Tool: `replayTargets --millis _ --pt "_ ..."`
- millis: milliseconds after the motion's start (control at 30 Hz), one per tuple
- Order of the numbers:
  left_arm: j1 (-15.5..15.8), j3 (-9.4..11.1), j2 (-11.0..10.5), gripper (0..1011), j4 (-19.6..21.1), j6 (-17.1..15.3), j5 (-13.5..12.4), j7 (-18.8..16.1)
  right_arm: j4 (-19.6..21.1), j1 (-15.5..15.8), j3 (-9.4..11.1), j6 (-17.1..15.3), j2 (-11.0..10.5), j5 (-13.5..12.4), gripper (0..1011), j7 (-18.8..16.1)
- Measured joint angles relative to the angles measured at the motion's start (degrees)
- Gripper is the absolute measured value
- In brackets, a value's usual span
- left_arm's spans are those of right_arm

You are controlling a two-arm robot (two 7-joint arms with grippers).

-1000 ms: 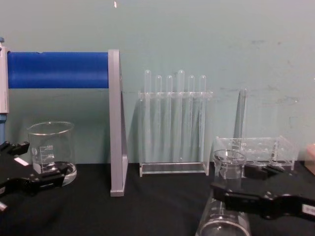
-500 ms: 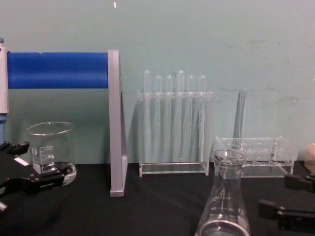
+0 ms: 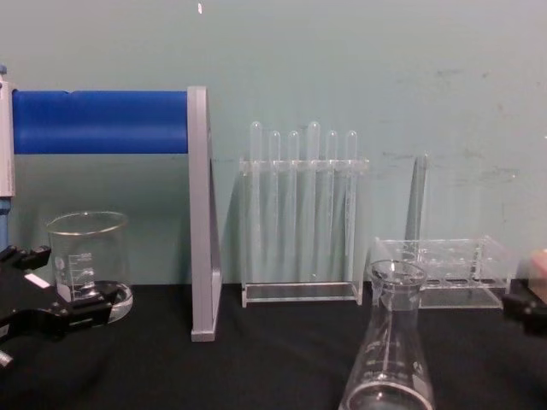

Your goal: Grasp the erlenmeyer flask with one hand, shake it three times, then place it back.

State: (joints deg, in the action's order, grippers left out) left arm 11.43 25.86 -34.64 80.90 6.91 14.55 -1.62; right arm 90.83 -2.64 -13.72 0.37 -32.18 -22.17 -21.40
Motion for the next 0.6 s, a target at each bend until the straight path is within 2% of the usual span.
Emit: replayTargets --millis 167,200,233,333,367,467,600 --pt "0.0 0.0 0.0 1001 0.0 0.0 0.0 0.0 -3.2 -2.8 0.4 0.8 3.2 5.8 1000 7.0" --pt "0.0 0.0 0.0 1001 0.0 0.0 0.0 0.0 -4.4 -3.8 0.2 1.3 4.2 8.0 1000 9.1" --pt "0.0 0.0 0.0 1001 0.0 0.0 0.0 0.0 -4.4 -3.8 0.2 1.3 4.2 8.0 1000 9.1" --pt "0.0 0.0 0.0 1001 0.0 0.0 0.0 0.0 -7.4 -6.1 -1.0 3.0 6.5 13.7 1000 13.9" --pt "0.0 0.0 0.0 1001 0.0 0.0 0.0 0.0 -7.4 -6.1 -1.0 3.0 6.5 13.7 1000 13.9" --pt "0.0 0.0 0.0 1001 0.0 0.0 0.0 0.0 -10.2 -8.0 -2.5 4.3 8.4 19.0 1000 17.8" --pt "0.0 0.0 0.0 1001 0.0 0.0 0.0 0.0 -12.3 -9.2 -3.5 5.6 9.7 23.4 1000 21.1"
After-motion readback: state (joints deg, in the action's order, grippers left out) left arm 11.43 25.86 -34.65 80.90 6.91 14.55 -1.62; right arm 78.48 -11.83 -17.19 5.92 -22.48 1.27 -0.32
